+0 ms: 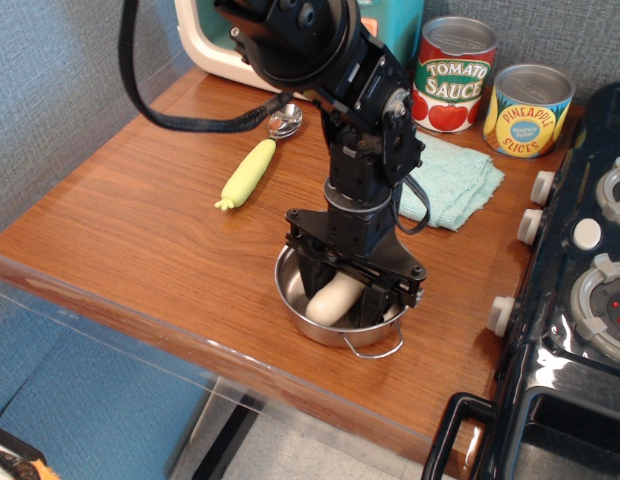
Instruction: Move the mushroom so it's on the blue cloth.
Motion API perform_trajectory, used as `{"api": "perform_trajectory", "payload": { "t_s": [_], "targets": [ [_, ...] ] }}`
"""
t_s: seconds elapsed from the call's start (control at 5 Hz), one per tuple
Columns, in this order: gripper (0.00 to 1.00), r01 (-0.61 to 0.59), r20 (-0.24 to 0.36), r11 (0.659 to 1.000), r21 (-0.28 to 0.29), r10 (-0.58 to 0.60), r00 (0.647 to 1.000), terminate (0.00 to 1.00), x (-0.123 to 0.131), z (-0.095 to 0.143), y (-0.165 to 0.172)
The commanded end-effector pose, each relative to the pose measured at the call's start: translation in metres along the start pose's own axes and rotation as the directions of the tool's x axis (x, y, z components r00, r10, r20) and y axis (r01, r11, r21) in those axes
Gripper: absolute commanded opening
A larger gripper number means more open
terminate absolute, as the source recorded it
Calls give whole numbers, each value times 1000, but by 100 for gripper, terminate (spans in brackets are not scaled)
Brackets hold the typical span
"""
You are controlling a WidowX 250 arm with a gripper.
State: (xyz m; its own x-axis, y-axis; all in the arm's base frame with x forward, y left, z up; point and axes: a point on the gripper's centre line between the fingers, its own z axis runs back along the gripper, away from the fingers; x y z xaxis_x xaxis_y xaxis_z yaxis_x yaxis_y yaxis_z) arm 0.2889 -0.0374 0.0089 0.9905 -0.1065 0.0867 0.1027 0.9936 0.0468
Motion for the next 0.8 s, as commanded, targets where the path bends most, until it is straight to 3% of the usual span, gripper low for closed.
{"api": "perform_trajectory", "payload": {
  "t_s": [0.0, 0.2, 0.4, 0.6],
  "targets": [
    [0, 49, 134, 998, 36, -53, 990, 0, 19, 61, -11],
    [0, 17, 154, 998, 60, -26, 988, 0, 35, 95, -7],
    [0, -15, 188, 999, 29, 9, 982, 0, 70, 101, 4],
    [0, -35, 155, 999, 25, 31, 987, 0, 104, 83, 20]
  ]
}}
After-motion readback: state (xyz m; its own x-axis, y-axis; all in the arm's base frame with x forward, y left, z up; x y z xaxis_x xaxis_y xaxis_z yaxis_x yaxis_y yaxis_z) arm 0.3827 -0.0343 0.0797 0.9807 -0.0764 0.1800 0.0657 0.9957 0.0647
